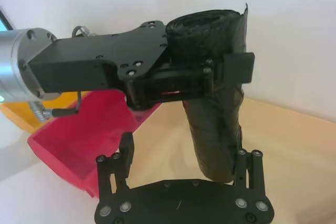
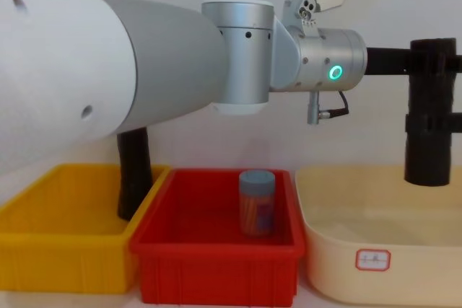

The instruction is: Pick up the garbage bag with the one hand and transfer it to the other hand.

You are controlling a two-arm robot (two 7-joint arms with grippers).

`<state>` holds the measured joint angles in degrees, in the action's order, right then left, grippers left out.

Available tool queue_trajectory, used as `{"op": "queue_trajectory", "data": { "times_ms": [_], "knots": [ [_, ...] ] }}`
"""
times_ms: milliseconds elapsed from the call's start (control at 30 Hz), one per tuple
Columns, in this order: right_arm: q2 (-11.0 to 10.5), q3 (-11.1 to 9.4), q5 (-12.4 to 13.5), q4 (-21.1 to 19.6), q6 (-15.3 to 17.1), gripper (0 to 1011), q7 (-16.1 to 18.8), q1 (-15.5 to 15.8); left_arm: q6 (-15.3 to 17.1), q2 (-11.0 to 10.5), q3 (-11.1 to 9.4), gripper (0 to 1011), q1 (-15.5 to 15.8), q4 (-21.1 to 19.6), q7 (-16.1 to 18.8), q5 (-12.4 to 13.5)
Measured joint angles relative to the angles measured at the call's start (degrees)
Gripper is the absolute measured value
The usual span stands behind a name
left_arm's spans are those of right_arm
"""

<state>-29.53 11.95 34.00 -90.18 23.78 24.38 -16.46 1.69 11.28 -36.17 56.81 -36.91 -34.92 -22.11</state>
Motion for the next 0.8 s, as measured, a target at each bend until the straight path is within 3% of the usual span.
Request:
{"op": "queue_trajectory", "data": {
  "times_ms": [300, 800],
  "knots": [
    [0.9, 1.2, 0.1, 3.5, -0.7, 1001, 0.4, -2.7, 0.6, -0.5, 0.1, 497, -0.7, -1.5, -0.1, 0.5],
    [1.3, 2.1, 0.4, 6.6, -1.2, 1001, -0.3, -4.4, 1.2, -1.0, 0.3, 497, -1.5, -3.1, 0.3, 1.6]
  ]
}}
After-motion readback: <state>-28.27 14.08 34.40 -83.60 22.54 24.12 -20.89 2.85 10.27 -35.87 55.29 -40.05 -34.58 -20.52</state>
